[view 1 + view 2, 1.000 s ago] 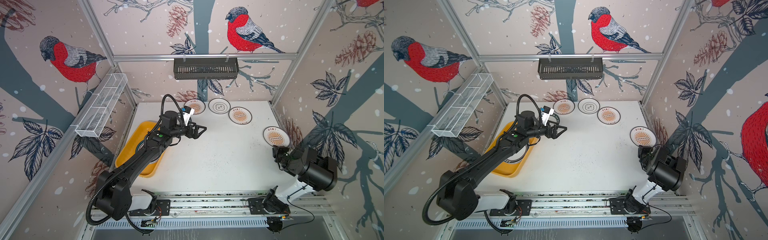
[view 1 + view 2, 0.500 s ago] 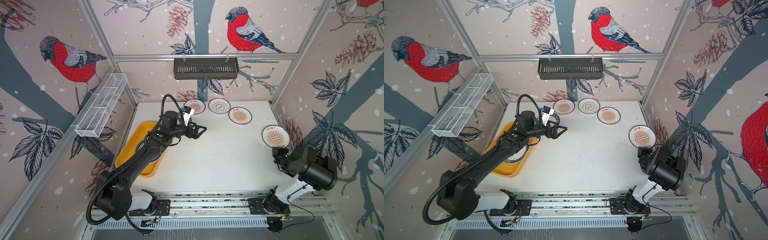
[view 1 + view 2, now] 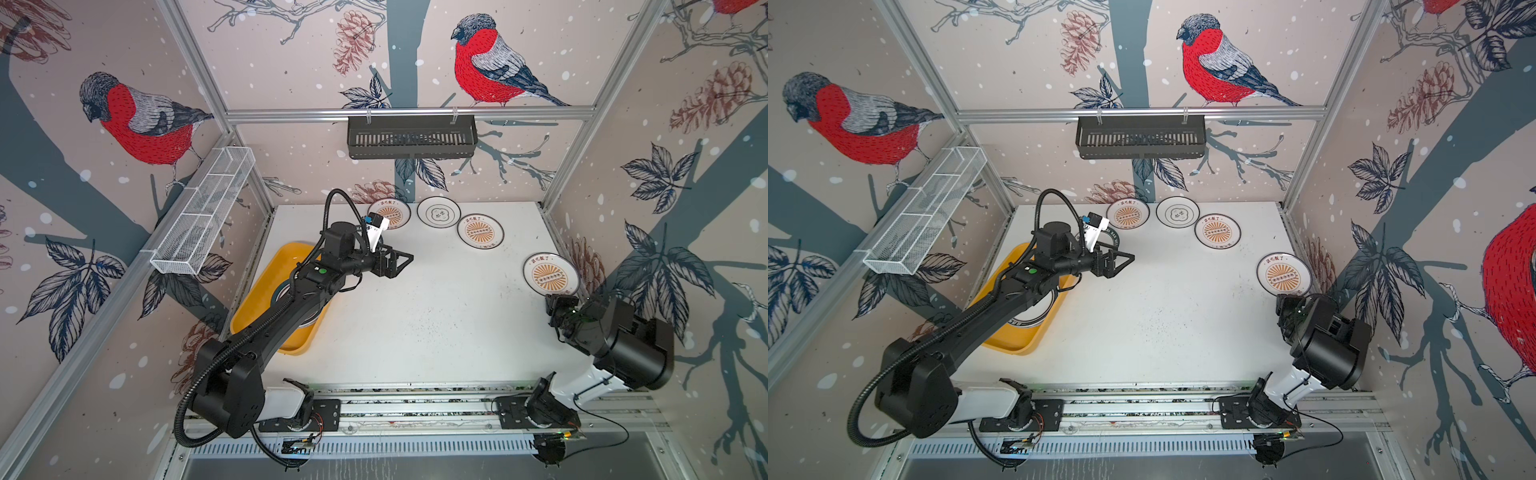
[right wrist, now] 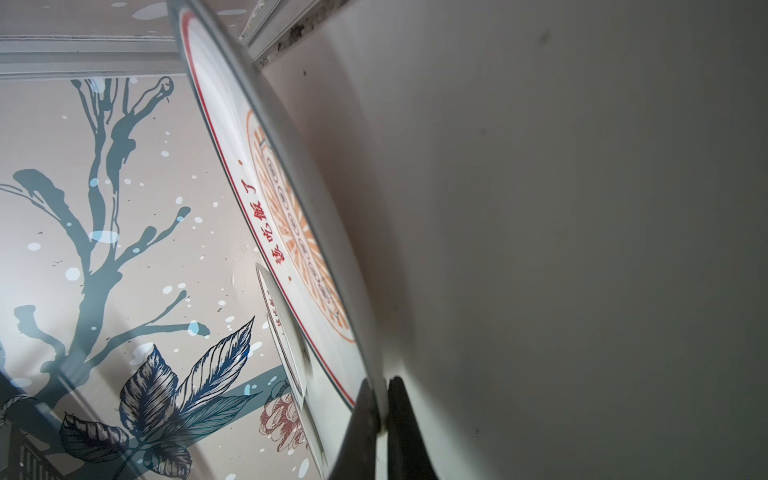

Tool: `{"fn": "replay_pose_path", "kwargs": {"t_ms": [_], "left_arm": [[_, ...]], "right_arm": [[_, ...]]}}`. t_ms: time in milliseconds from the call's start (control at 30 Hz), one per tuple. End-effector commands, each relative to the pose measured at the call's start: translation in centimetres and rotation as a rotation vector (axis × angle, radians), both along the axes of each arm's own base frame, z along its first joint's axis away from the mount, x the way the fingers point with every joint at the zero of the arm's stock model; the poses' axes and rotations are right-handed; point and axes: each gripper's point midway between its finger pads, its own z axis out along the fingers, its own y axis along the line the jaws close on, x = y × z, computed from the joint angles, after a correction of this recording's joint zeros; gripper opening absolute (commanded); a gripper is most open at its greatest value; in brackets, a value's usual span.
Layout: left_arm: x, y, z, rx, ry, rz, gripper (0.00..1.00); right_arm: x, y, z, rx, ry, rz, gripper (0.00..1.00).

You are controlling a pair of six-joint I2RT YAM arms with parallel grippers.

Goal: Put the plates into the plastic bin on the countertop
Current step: 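Lower the right gripper onto the orange sunburst plate rim nearest the robot and close, then lift the orange sunburst plate on edge with the right gripper toward the left gripper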

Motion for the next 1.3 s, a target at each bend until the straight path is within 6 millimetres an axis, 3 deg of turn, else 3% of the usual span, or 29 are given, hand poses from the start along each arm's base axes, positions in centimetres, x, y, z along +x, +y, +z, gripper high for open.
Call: {"fn": "replay_pose_path", "kwargs": {"t_ms": [0, 300, 467, 833, 1267], "left_arm": [[0.0, -0.1, 0.2, 0.003, -0.02, -0.011, 0.96], [0.3, -0.2, -0.2, 0.009, -0.007, -0.007, 0.96], [0.4, -0.1, -0.4, 0.014, 0.0, 0.001, 0.96], [0.9, 0.0, -1.2, 0.033, 0.032, 0.025, 0.96], [2.5, 1.1, -2.6, 0.074, 0.082, 0.124, 0.96]], "right_arm": [[-0.6, -0.1, -0.3, -0.039, 0.053, 0.003, 0.03], [0.7, 0.1, 3.7, -0.175, 0.011, 0.078, 0.03], [1.8, 1.3, 6.0, -0.208, -0.035, 0.136, 0.03], [5.2, 7.1, 10.7, -0.262, -0.12, 0.342, 0.03], [5.8, 14.2, 13.2, -0.244, -0.17, 0.552, 0.03]]}}
